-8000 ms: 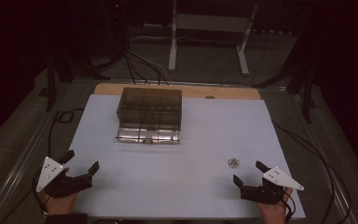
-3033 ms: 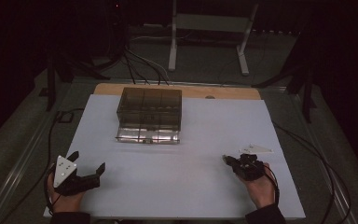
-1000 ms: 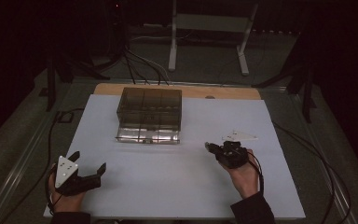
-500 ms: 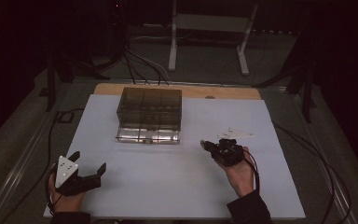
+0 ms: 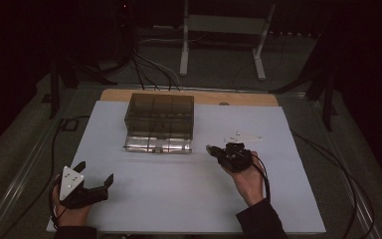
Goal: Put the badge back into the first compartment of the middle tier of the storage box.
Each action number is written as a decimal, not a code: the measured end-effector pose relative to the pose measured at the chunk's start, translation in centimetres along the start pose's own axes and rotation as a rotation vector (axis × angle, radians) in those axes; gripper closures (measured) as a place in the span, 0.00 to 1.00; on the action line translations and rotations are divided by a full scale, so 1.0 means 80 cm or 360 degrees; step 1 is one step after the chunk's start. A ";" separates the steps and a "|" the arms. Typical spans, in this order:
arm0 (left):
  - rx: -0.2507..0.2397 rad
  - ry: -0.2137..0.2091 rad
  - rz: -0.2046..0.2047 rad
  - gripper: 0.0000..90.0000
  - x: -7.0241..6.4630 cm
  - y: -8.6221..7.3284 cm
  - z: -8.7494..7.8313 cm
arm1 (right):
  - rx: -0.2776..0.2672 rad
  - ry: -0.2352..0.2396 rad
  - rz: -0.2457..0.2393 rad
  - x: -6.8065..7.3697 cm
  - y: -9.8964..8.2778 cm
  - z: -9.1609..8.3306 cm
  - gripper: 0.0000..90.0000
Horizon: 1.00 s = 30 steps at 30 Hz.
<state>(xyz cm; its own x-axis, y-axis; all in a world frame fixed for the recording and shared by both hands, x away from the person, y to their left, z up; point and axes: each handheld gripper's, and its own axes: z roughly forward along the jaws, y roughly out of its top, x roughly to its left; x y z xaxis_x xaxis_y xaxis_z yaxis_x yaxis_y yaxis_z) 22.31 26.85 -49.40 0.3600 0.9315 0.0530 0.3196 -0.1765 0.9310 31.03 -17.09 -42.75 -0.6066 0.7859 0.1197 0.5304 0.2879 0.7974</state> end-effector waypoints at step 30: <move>0.0000 0.0003 0.0000 0.01 0.002 0.000 0.000 | -0.0034 0.0135 -0.0007 0.025 0.046 0.046 0.97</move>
<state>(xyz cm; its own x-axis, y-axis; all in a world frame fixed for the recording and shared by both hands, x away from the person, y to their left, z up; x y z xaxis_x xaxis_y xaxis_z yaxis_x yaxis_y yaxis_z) 22.33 26.98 -49.39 0.3585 0.9320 0.0534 0.3194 -0.1762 0.9311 33.94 -12.43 -41.78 -0.6572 0.7353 0.1654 0.5157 0.2787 0.8102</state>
